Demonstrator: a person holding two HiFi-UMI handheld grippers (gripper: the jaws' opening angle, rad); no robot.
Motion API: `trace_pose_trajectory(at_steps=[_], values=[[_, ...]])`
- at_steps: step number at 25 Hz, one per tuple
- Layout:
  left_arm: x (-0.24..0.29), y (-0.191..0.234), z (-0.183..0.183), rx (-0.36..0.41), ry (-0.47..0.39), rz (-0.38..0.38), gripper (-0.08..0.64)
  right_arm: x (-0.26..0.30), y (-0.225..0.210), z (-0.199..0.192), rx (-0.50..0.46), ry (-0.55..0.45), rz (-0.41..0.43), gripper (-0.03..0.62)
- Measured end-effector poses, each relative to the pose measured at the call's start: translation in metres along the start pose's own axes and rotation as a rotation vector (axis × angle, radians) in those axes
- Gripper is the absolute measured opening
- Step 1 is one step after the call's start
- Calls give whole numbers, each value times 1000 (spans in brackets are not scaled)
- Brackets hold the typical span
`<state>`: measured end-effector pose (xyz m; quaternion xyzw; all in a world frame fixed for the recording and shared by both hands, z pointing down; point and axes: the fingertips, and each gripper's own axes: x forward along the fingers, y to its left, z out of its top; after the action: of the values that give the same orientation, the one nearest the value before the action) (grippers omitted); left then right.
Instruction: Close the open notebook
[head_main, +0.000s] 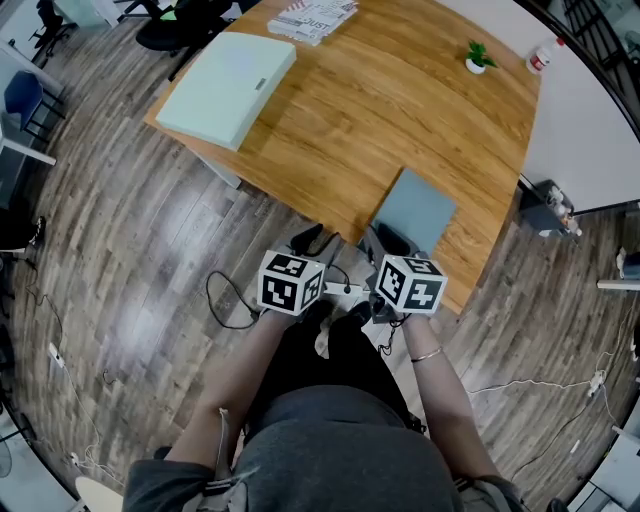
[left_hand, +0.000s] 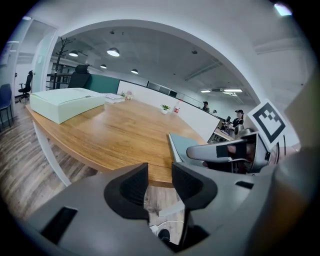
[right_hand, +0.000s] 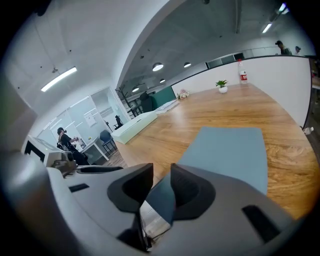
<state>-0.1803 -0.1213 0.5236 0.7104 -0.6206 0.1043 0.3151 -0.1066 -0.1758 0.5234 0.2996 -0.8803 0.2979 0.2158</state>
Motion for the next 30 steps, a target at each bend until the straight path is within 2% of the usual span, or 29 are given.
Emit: trace_pose_trajectory(at_steps=[9, 17, 30], values=[[-4, -14, 16, 85, -39, -46, 112, -42, -13, 4, -18, -112, -131, 58], [-3, -33, 29, 151, -58, -99, 49, -79, -33, 1, 26, -163, -243, 26], [11, -76, 38, 270, -57, -219, 39, -153, -68, -12, 146, -309, -423, 8]])
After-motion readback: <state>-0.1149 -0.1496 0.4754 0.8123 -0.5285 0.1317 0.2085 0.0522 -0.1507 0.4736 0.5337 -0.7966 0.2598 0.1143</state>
